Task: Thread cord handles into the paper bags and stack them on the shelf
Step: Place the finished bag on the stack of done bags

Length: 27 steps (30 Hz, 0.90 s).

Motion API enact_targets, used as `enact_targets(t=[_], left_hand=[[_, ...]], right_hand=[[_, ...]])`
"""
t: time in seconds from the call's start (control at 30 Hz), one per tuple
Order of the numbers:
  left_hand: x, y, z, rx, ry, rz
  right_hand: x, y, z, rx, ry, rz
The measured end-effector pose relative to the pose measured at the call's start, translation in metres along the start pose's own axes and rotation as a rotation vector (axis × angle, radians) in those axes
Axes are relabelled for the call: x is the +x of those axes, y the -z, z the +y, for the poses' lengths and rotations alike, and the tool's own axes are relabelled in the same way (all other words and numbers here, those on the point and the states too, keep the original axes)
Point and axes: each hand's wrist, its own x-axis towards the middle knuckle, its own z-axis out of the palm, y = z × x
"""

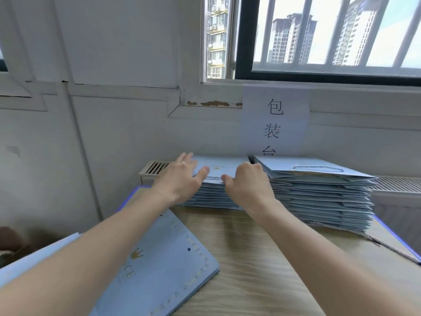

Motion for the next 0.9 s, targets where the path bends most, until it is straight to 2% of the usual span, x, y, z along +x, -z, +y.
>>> enact_targets(t=[0.17,0.27,0.37,0.5,0.77,0.9], left_hand=[[-0.005,-0.024,0.005,0.117,0.021,-0.206],[-0.005,-0.02,0.007,0.118,0.042,-0.221],[-0.005,-0.016,0.007,0.012,0.095,-0.216],[-0.002,-0.019,0.011,-0.067,0.142,-0.092],[-0.011,-0.027,0.018,0.077,0.063,-0.177],[-0.012,-0.022,0.012,-0.027,0.044,-0.17]], right_hand=[[-0.006,-0.012,0.006,0.014,-0.029,-0.029],[-0.007,-0.016,0.008,-0.009,-0.036,-0.037],[-0.005,-0.015,0.004,-0.023,-0.033,-0.032],[0.002,-0.009,-0.004,-0.045,-0.023,-0.01],[-0.007,-0.032,0.009,-0.038,-0.011,0.035],[-0.007,-0.026,0.011,0.044,0.0,0.035]])
